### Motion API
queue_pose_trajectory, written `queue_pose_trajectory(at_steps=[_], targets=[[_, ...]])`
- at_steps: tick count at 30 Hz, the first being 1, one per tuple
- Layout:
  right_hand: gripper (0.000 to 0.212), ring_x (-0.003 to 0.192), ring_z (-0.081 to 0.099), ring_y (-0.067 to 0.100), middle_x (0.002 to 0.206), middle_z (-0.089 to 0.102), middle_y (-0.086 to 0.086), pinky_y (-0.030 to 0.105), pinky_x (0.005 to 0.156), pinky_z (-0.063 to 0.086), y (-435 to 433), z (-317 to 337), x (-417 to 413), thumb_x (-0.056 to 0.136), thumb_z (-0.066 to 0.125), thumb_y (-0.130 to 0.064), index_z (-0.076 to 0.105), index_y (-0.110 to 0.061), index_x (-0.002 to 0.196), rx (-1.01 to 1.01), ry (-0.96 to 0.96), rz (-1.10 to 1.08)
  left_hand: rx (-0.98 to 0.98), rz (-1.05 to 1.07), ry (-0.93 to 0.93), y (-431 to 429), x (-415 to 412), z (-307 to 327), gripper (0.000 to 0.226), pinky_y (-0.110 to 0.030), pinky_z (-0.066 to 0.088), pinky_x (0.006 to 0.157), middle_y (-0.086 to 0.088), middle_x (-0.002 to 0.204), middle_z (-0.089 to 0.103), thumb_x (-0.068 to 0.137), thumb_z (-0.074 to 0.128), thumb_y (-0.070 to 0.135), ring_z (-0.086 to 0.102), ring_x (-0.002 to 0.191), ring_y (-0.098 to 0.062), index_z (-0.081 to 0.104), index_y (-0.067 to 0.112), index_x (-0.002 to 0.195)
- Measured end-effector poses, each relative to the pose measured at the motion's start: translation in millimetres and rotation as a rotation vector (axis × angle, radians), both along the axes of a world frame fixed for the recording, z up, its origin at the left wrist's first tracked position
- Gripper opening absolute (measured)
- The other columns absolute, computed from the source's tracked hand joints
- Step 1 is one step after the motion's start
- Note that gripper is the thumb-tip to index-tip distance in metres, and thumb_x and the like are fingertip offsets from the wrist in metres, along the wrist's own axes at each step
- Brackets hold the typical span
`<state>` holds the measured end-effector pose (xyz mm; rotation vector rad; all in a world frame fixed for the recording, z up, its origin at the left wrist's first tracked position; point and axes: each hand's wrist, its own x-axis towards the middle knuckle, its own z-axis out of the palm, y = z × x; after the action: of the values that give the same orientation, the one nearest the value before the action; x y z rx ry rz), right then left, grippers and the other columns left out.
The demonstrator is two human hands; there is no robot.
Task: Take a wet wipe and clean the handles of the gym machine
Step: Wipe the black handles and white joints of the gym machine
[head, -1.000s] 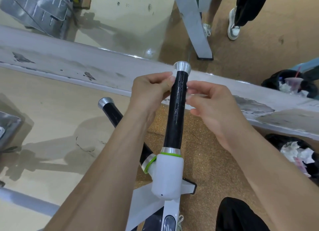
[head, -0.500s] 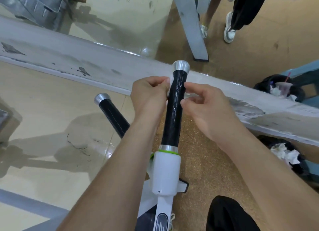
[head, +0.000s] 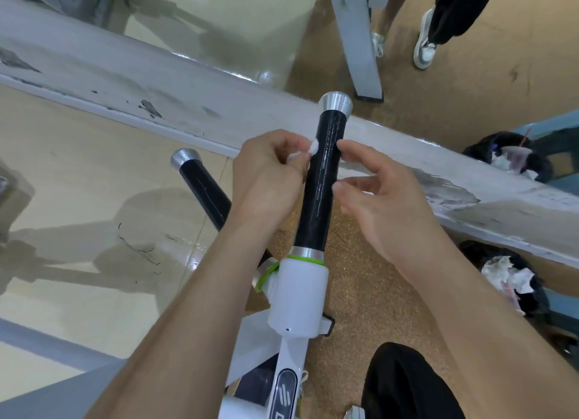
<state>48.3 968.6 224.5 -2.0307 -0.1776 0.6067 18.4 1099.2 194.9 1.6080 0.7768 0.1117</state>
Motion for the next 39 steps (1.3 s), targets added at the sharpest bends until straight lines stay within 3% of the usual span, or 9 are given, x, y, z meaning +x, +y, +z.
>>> queue_pose_trajectory(at_steps=[5, 10, 13, 17, 19, 22, 29, 35, 39], targets=[[0.049, 0.094, 0.063, 0.005, 0.124, 0.055, -0.017, 0.027, 0.08, 0.054, -3.1, 1.8, -2.0, 0.088, 0.06, -0.01, 0.052, -0.034, 0.13, 0.016, 0.035, -0.012, 0.327, -0.309, 0.116, 9.9, -24.1, 13.4, 0.014, -0.031, 0.053, 0.072, 0.009, 0.072, 0.068, 0.08, 0.067, 0.017, 0.064, 0.072, -0.009, 0.061, 0.025, 0.07], [0.047, 0.087, 0.066, 0.019, 0.095, 0.067, -0.019, 0.035, 0.076, 0.056, -6.5, 6.0, -4.2, 0.087, 0.062, -0.011, 0.055, -0.037, 0.126, 0.036, 0.085, -0.042, 0.259, -0.194, 0.056, 8.9, -16.4, 18.2, 0.009, -0.025, 0.052, 0.071, 0.01, 0.071, 0.068, 0.08, 0.068, 0.021, 0.064, 0.072, -0.006, 0.063, 0.025, 0.074], [0.046, 0.089, 0.064, 0.025, 0.09, 0.067, -0.022, 0.04, 0.072, 0.056, -8.6, 6.7, -6.2, 0.088, 0.062, -0.013, 0.054, -0.04, 0.125, 0.024, 0.091, -0.028, 0.328, -0.284, 0.138, 7.1, -32.1, 19.4, 0.014, -0.028, 0.052, 0.066, 0.008, 0.065, 0.066, 0.075, 0.067, 0.012, 0.063, 0.067, -0.008, 0.06, 0.022, 0.067], [0.047, 0.09, 0.065, 0.011, 0.107, 0.061, -0.022, 0.034, 0.079, 0.058, -10.1, 7.8, -9.0, 0.089, 0.062, -0.015, 0.052, -0.044, 0.125, -0.002, 0.073, -0.007, 0.327, -0.441, 0.171, 12.4, -48.6, 24.8, 0.013, -0.031, 0.053, 0.071, 0.01, 0.067, 0.069, 0.078, 0.067, 0.012, 0.064, 0.069, -0.005, 0.064, 0.024, 0.076], [0.047, 0.091, 0.065, 0.009, 0.106, 0.061, -0.022, 0.034, 0.082, 0.057, -10.0, 7.6, -9.4, 0.088, 0.062, -0.016, 0.053, -0.044, 0.125, -0.001, 0.076, -0.009, 0.347, -0.398, 0.152, 10.2, -46.7, 23.6, 0.015, -0.031, 0.054, 0.073, 0.011, 0.071, 0.069, 0.082, 0.065, 0.014, 0.065, 0.074, -0.006, 0.064, 0.028, 0.088], [0.047, 0.097, 0.063, 0.005, 0.115, 0.059, -0.023, 0.035, 0.085, 0.055, -8.9, 9.1, -11.7, 0.088, 0.061, -0.014, 0.053, -0.043, 0.125, -0.003, 0.067, -0.004, 0.339, -0.32, 0.136, 0.9, -53.6, 22.3, 0.009, -0.032, 0.055, 0.075, 0.013, 0.072, 0.07, 0.084, 0.065, 0.017, 0.067, 0.074, -0.005, 0.068, 0.025, 0.083], [0.05, 0.106, 0.06, 0.006, 0.129, 0.054, -0.021, 0.039, 0.097, 0.048, -11.7, 12.3, -21.2, 0.088, 0.06, -0.009, 0.051, -0.035, 0.13, 0.041, 0.109, -0.01, 0.705, -0.562, 0.083, 1.7, -77.6, 31.9, 0.01, -0.031, 0.04, 0.052, 0.002, 0.067, 0.067, 0.087, 0.06, 0.018, 0.06, 0.064, -0.021, 0.068, 0.019, 0.082], [0.041, 0.102, 0.063, 0.003, 0.119, 0.064, -0.016, 0.029, 0.089, 0.052, -21.9, 20.7, -25.4, 0.088, 0.061, -0.008, 0.059, -0.033, 0.121, 0.148, 0.245, -0.096, 0.434, -0.38, 0.068, 5.9, -86.1, 42.1, 0.009, -0.008, 0.039, 0.057, 0.015, 0.065, 0.066, 0.081, 0.069, 0.025, 0.058, 0.07, -0.001, 0.068, 0.033, 0.076], [0.03, 0.093, 0.064, 0.009, 0.101, 0.068, -0.006, 0.018, 0.077, 0.052, -28.9, 37.9, -44.1, 0.082, 0.067, -0.022, 0.064, -0.034, 0.109, 0.187, 0.128, -0.045, 0.134, -0.109, -0.03, -10.4, -78.2, 54.8, 0.01, -0.011, 0.038, 0.047, 0.007, 0.059, 0.067, 0.077, 0.073, 0.024, 0.052, 0.046, 0.0, 0.066, 0.028, 0.071]])
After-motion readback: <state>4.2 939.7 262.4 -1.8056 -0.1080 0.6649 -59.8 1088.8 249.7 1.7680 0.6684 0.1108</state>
